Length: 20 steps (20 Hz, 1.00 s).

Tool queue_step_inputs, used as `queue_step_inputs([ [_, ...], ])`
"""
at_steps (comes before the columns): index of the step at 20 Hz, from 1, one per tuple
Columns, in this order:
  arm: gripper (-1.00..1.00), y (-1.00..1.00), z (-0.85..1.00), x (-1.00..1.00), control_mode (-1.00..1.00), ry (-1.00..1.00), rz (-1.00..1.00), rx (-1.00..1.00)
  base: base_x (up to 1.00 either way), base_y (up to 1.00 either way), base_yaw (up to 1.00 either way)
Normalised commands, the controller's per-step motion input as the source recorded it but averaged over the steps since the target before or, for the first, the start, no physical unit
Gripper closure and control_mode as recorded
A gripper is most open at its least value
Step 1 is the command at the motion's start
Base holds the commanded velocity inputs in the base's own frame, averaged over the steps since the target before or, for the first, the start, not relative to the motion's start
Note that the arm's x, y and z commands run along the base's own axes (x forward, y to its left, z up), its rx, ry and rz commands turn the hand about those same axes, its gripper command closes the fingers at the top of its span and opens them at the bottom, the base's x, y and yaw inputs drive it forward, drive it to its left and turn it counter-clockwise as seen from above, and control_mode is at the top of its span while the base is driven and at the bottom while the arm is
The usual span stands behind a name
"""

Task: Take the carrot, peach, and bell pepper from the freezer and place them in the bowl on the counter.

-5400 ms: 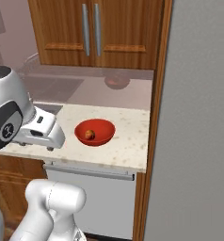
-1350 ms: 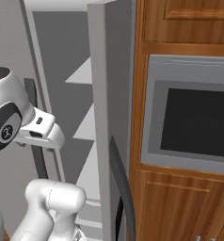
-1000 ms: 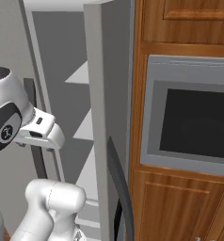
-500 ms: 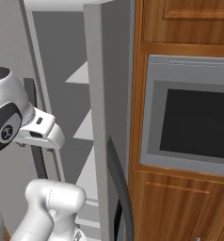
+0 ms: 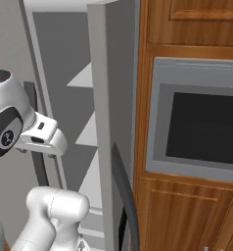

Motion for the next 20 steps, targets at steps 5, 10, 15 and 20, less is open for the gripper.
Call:
queue_step_inputs([
  [5,-1.00,0.00,0.00,0.00,1.00,0.00,0.00,0.00,0.30,-0.26,-0.10],
  [10,-1.00,0.00,0.00,0.00,1.00,0.00,0.00,0.00,0.28,-0.23,-0.03],
  [15,-1.00,-0.13,0.00,0.03,-1.00,0.00,0.00,0.00,0.16,-0.13,0.00],
  [20,-1.00,-0.46,0.03,0.00,-1.00,-0.06,0.00,0.00,0.00,0.00,0.00],
])
